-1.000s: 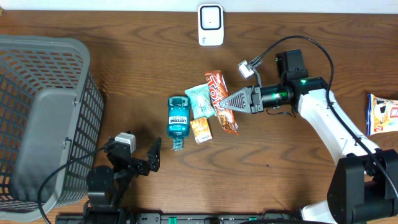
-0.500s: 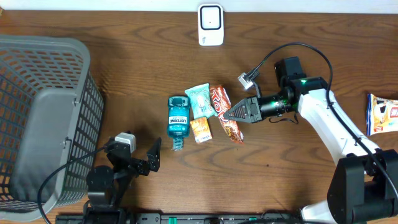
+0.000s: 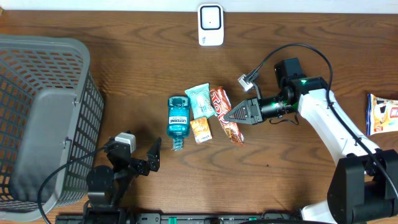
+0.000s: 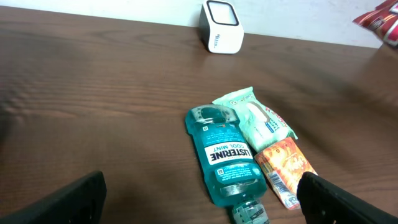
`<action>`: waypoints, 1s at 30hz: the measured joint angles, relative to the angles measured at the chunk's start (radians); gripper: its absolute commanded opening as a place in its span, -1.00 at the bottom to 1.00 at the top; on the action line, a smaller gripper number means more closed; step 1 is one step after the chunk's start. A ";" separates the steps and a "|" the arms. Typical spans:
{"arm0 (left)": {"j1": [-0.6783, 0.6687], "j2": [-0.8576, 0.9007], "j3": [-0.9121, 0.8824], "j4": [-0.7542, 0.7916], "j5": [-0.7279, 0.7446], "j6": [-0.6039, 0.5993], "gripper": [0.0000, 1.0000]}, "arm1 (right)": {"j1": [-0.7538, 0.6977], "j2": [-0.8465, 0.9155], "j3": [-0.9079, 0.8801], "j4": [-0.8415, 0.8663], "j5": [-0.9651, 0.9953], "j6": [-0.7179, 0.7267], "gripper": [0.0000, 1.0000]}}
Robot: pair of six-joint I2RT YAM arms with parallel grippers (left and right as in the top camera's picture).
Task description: Scan the item barcode
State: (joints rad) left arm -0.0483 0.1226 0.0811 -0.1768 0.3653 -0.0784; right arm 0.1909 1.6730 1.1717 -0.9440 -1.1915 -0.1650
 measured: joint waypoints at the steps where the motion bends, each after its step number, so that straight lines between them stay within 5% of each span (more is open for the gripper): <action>1: 0.000 0.000 0.000 0.000 0.000 0.000 0.96 | 0.000 0.000 0.000 -0.008 -0.018 -0.001 -0.98; 9: 0.000 0.000 0.000 0.000 0.000 0.000 0.96 | 0.002 0.000 0.000 -0.018 -0.060 -0.059 -0.98; 15: 0.000 0.000 0.000 0.000 0.000 0.000 0.96 | 0.050 0.000 0.000 0.100 0.224 -0.317 -0.98; 22: 0.000 0.000 0.000 0.000 0.000 0.000 0.96 | 0.075 -0.003 0.029 0.296 0.161 -0.591 -0.98; 30: 0.000 0.000 0.000 0.000 0.000 0.000 0.96 | 0.075 -0.112 0.060 0.331 0.125 -0.911 -0.98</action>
State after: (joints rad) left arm -0.0483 0.1226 0.0811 -0.1764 0.3649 -0.0784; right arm 0.2661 1.5608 1.2320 -0.6132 -1.0664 -1.0760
